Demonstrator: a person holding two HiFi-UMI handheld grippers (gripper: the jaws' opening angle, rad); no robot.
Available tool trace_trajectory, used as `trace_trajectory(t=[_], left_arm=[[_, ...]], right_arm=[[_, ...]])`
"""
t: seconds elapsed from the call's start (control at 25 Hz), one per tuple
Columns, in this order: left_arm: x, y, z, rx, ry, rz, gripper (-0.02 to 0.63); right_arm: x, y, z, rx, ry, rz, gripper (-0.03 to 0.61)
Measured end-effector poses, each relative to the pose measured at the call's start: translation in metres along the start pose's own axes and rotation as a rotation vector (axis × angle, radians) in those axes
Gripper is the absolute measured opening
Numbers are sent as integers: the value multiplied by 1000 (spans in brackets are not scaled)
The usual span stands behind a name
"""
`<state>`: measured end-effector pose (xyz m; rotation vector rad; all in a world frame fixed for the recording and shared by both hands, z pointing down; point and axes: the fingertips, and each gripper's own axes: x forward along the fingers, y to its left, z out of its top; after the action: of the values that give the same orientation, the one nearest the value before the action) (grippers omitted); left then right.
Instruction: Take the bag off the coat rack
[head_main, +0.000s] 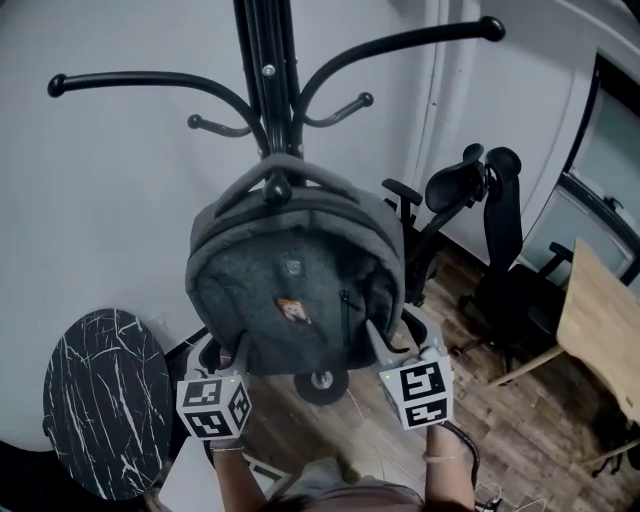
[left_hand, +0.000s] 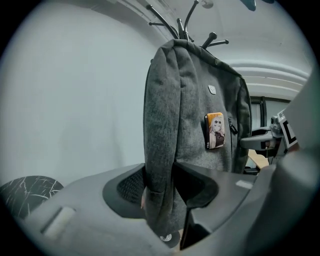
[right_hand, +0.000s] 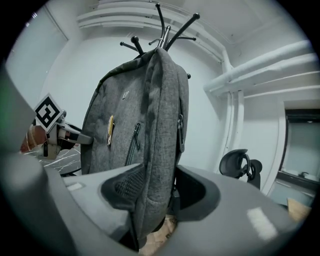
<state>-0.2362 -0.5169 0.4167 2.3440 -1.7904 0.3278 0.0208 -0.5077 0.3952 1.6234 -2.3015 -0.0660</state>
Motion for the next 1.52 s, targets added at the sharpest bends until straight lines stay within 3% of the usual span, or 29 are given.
trace_trajectory(t=[0.52, 1.52], left_arm=[[-11, -13, 5, 24, -58, 35, 81], [-89, -35, 16, 41, -117, 90, 75]], right_arm=[[-14, 7, 10, -82, -112, -104, 114], [-85, 25, 29, -109, -216, -83, 104]])
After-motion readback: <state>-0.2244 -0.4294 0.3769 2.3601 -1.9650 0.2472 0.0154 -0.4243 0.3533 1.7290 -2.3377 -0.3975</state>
